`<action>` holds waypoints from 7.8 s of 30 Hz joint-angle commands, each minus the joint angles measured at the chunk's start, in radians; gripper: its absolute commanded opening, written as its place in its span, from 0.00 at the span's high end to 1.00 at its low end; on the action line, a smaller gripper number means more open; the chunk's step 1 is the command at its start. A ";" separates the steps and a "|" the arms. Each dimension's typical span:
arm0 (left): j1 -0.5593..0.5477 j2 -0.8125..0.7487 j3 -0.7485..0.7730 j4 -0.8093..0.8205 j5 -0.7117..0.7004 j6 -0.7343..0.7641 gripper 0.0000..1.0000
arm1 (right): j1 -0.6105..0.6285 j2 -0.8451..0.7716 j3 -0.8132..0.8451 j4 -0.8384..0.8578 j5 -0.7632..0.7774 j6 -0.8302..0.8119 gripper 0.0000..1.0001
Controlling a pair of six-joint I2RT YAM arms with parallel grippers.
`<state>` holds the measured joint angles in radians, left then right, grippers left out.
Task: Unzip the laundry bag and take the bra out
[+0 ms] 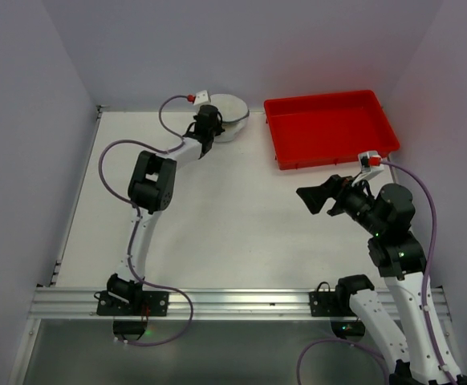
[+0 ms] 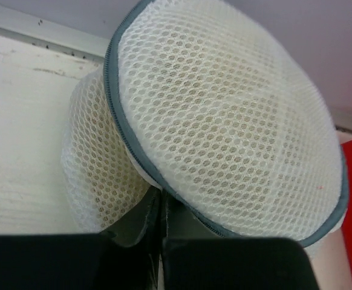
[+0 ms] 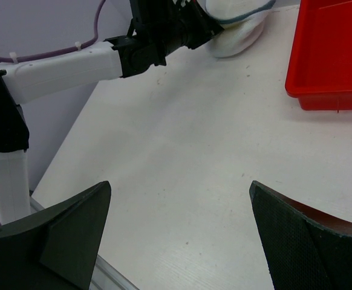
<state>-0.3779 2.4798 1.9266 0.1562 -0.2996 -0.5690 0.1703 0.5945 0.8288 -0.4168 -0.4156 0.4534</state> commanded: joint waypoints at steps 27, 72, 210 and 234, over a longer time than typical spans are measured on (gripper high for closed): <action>-0.112 -1.134 -1.117 -0.354 0.194 0.158 0.17 | 0.147 0.253 0.003 0.044 0.075 0.015 0.01; -0.418 -1.266 -1.147 -0.314 -0.039 -0.209 0.04 | 0.261 0.857 -0.039 0.590 -0.298 0.126 1.00; -0.279 -1.388 -1.140 -0.472 0.002 -0.427 0.98 | 0.663 0.596 -0.112 0.420 0.644 0.148 1.00; -0.121 -1.374 -1.124 -0.453 0.178 -0.392 0.00 | 0.721 0.837 0.156 0.483 0.385 0.186 1.00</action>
<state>-0.4999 1.1721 0.8059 -0.1646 -0.1524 -0.7551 0.8711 1.3941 0.8970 -0.0021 -0.0208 0.6060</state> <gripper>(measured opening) 0.997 0.008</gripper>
